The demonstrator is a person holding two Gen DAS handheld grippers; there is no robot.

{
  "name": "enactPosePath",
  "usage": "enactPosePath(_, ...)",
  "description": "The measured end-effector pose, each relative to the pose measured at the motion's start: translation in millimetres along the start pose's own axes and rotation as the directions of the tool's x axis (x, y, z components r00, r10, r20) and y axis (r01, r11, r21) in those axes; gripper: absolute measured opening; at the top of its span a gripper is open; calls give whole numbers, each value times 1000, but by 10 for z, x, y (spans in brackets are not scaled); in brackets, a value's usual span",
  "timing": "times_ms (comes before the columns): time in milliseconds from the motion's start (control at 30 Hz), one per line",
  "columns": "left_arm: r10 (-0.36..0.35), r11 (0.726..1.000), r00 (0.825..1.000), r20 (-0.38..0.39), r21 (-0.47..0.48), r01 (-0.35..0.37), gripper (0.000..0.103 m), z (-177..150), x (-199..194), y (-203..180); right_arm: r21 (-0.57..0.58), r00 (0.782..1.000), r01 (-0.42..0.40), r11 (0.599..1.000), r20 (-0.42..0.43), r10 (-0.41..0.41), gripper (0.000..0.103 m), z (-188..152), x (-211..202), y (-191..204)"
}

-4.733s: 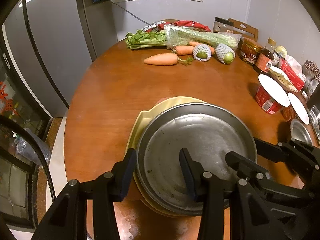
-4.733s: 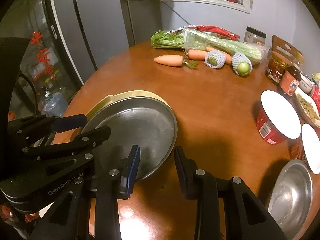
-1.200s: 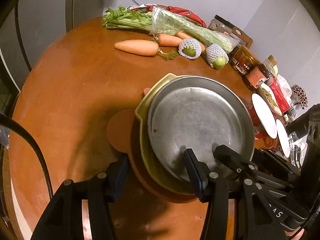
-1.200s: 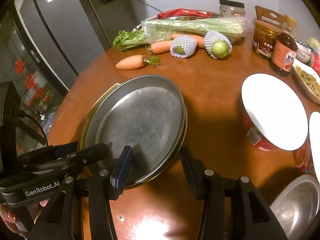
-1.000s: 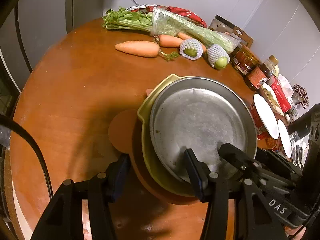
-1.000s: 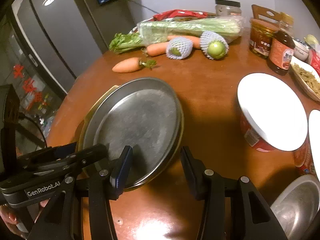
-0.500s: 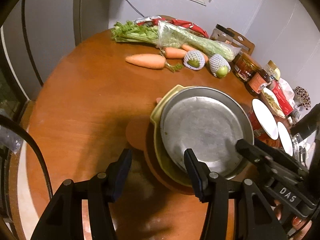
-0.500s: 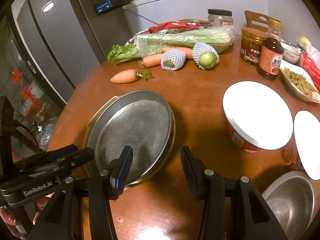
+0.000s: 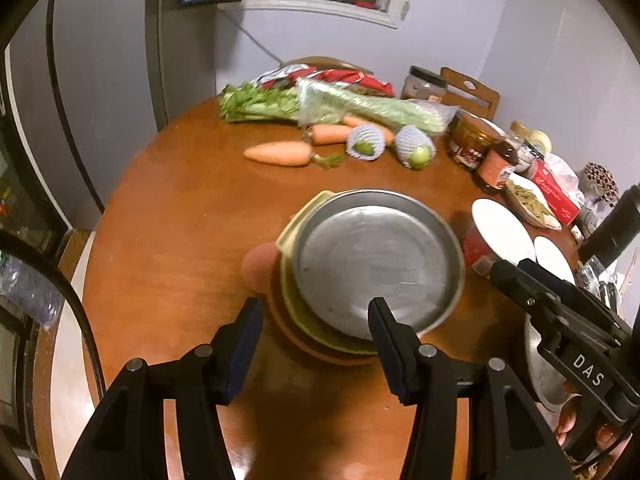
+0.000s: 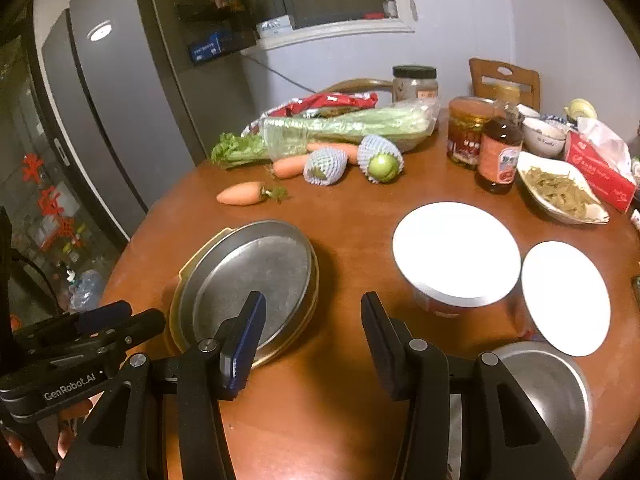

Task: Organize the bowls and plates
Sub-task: 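Move the left gripper to the large steel bowl and grasp its rim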

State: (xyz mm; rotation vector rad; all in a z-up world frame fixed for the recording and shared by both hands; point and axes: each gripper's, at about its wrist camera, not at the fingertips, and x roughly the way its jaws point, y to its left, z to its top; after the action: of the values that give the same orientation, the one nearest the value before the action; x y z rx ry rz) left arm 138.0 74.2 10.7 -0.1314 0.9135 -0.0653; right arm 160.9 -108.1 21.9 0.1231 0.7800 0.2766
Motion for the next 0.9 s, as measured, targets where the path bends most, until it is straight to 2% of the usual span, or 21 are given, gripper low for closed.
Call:
enactPosePath(233, -12, 998, 999, 34, 61, 10, 55, 22, -137, -401, -19, 997, 15, 1000, 73, -13, 51, -43, -388, -183)
enactPosePath(333, -22, 997, 999, 37, 81, 18, 55, 29, -156, -608, -27, 995, 33, 999, 92, -31, 55, -66, -527, -336)
enactPosePath(600, -39, 990, 999, 28, 138, 35, 55, 20, -103, -1168, 1, 987, 71, 997, 142, -71, 57, -129, -848, -842)
enactPosePath(900, -83, 982, 996, 39, 174, 75, 55, -7, -93, -1664, 29, 971, 158, 987, 176, -161, 57, -220, -1131, -1433)
